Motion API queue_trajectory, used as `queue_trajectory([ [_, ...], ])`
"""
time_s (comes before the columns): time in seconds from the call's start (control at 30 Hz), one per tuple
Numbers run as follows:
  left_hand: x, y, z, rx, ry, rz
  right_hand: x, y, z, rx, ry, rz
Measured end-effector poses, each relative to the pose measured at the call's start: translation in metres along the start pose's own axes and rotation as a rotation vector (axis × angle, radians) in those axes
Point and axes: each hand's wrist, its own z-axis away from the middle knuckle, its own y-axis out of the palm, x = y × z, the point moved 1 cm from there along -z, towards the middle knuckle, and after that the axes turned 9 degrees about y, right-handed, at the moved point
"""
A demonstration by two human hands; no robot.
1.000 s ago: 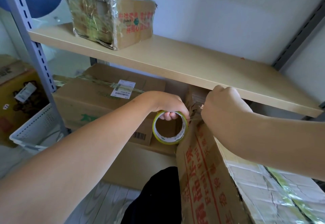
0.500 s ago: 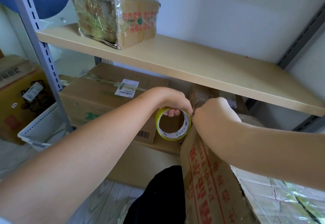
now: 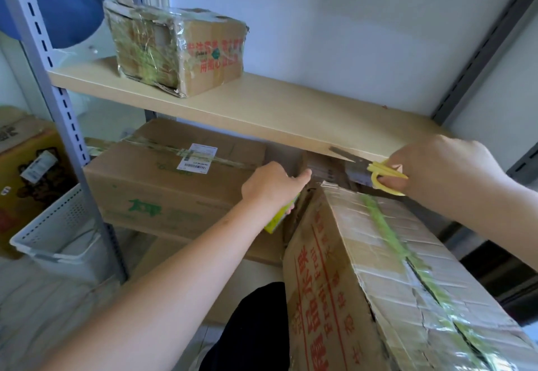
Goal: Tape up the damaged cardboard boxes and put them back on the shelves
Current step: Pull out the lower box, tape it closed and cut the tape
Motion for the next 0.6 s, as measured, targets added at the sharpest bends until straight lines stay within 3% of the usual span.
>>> queue_trajectory([
  [0.2, -0.015, 0.052, 0.028, -0.154, -0.047, -0.171, -0.038, 0.008, 0.014, -0.115, 0.248, -0.167],
  [0.3, -0.011, 0.055, 0.031, -0.132, -0.086, -0.148, -0.051, 0.014, 0.001, -0.176, 0.325, -0.213],
  [0.37, -0.006, 0.050, 0.033, -0.098, -0.111, -0.123, -0.056, 0.023, -0.019, -0.123, 0.364, -0.268],
  [0.47, -0.007, 0.029, 0.036, -0.169, -0.066, -0.045, -0.054, 0.039, -0.055, 0.039, 0.397, -0.416],
  [0.6, -0.017, -0.010, 0.044, -0.153, 0.178, 0.280, -0.043, 0.053, -0.080, 0.128, 0.414, -0.455],
])
